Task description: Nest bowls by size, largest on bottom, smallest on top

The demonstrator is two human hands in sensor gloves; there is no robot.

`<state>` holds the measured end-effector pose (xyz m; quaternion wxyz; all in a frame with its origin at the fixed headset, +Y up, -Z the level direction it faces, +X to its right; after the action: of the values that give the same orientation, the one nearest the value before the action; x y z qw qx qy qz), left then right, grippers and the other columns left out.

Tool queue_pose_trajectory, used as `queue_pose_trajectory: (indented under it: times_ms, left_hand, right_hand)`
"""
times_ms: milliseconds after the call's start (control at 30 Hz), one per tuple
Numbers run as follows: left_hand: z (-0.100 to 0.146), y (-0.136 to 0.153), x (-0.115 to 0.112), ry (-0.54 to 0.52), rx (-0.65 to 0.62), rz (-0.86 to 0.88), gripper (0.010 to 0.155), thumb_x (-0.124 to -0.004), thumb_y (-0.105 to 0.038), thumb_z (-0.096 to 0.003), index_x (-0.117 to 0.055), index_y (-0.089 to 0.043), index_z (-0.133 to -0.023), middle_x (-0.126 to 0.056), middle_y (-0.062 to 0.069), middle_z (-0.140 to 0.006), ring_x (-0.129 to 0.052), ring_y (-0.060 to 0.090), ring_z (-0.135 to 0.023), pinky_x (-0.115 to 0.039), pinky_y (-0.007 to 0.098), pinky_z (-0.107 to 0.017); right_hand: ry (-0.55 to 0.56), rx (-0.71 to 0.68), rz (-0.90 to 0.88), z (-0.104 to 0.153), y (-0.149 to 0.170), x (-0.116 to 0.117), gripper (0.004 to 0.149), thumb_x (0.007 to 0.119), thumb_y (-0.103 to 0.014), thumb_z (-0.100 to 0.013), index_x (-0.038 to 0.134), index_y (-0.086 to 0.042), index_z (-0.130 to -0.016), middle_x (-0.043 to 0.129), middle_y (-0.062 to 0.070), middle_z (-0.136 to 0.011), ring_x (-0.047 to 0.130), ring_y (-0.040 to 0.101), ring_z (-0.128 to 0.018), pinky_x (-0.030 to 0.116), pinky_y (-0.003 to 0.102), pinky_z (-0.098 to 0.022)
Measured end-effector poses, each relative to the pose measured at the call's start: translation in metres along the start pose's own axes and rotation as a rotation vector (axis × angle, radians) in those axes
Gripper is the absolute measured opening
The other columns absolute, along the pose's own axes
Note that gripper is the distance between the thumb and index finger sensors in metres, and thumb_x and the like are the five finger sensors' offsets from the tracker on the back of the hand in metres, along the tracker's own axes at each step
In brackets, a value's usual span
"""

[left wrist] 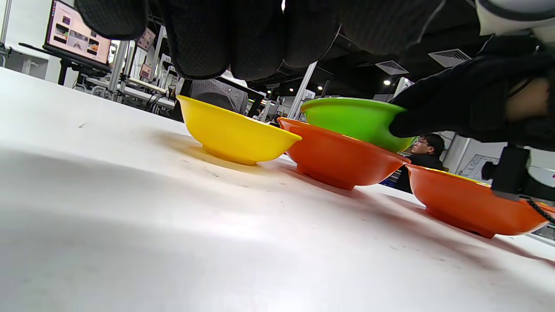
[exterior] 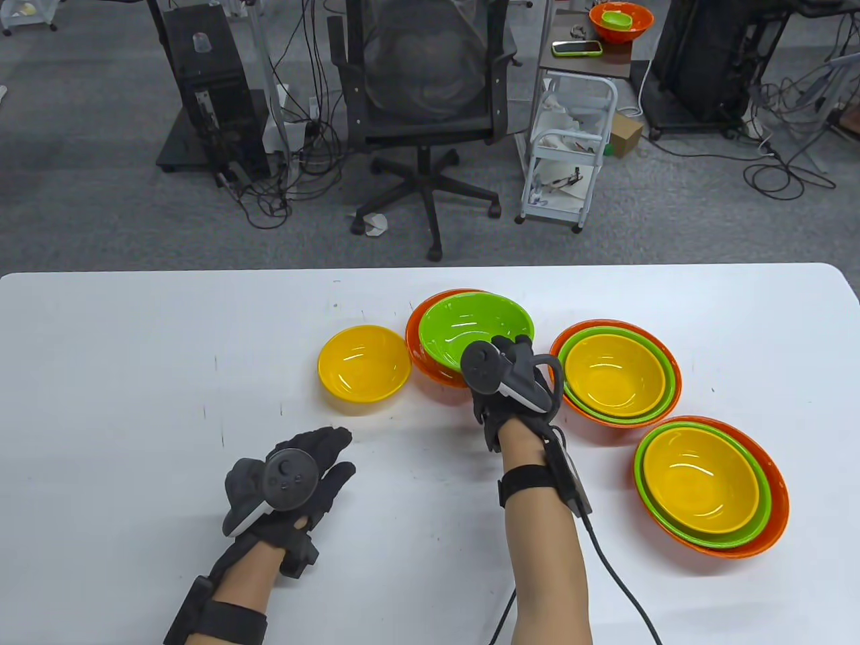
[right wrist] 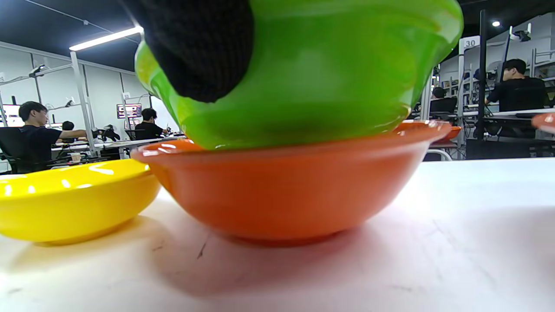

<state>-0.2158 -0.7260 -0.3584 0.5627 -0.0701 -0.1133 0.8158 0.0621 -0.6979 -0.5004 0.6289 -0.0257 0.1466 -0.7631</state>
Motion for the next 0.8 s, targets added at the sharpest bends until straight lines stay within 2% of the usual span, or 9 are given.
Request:
queue_pose_trajectory:
  times_ms: [167,300,433,600,800]
  left_hand:
    - [0.000,0.003,0.000,0.011,0.014,0.018,0.060,-0.071,-0.050,-0.0500,-0.066,-0.028,-0.106,-0.074,0.006,-0.108,-0.076,0.038,-0.101,-0.061,0.065,-0.075]
    - [-0.001,0.007,-0.001,0.019,0.029,0.014,0.060,-0.071,-0.050,-0.0501,-0.066,-0.027,-0.106,-0.074,0.006,-0.108,-0.076,0.038,-0.102,-0.061,0.065,-0.074]
    - [0.000,0.010,-0.001,0.022,0.044,0.022,0.060,-0.071,-0.050,-0.0502,-0.066,-0.027,-0.106,-0.074,0.007,-0.108,-0.076,0.038,-0.101,-0.061,0.065,-0.074]
    - [0.000,0.014,-0.003,0.032,0.065,0.024,0.061,-0.071,-0.050,-0.0502,-0.065,-0.027,-0.106,-0.074,0.007,-0.108,-0.076,0.038,-0.101,-0.061,0.065,-0.074]
    - [0.000,0.014,-0.003,0.040,0.072,0.015,0.060,-0.071,-0.050,-0.0502,-0.065,-0.027,-0.106,-0.074,0.007,-0.108,-0.076,0.038,-0.101,-0.061,0.065,-0.074]
  right_hand:
    - [-0.028,0.003,0.007,-0.004,-0.003,0.013,0.042,0.084,-0.023,-0.045,0.089,-0.010,-0.084,0.090,0.018,-0.086,0.071,0.046,-0.092,0.048,0.067,-0.070]
    - [-0.023,0.008,0.000,-0.004,-0.004,0.014,0.043,0.084,-0.024,-0.045,0.088,-0.011,-0.086,0.089,0.018,-0.087,0.071,0.046,-0.092,0.047,0.067,-0.070]
    - [-0.113,0.037,-0.020,-0.003,-0.001,0.017,0.047,0.078,-0.026,-0.048,0.081,-0.011,-0.092,0.081,0.018,-0.095,0.061,0.048,-0.097,0.043,0.067,-0.070]
    - [-0.275,0.083,-0.107,-0.001,0.007,0.028,0.053,0.071,-0.032,-0.051,0.069,-0.014,-0.101,0.067,0.020,-0.105,0.040,0.048,-0.103,0.027,0.063,-0.072]
    - [-0.246,0.082,-0.095,0.002,0.007,0.028,0.056,0.073,-0.034,-0.050,0.066,-0.013,-0.102,0.065,0.021,-0.105,0.035,0.048,-0.104,0.025,0.062,-0.071]
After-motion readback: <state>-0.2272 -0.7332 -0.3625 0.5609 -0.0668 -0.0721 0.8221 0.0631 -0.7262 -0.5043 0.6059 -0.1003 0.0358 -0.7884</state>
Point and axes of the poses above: the tracker on the back of each hand, its own y axis roughly to the little-finger side, its own z axis roughly from the fingertips to the wrist, x = y × z, the point moved 3 cm from there along -z, roughly from the wrist to the fingertips
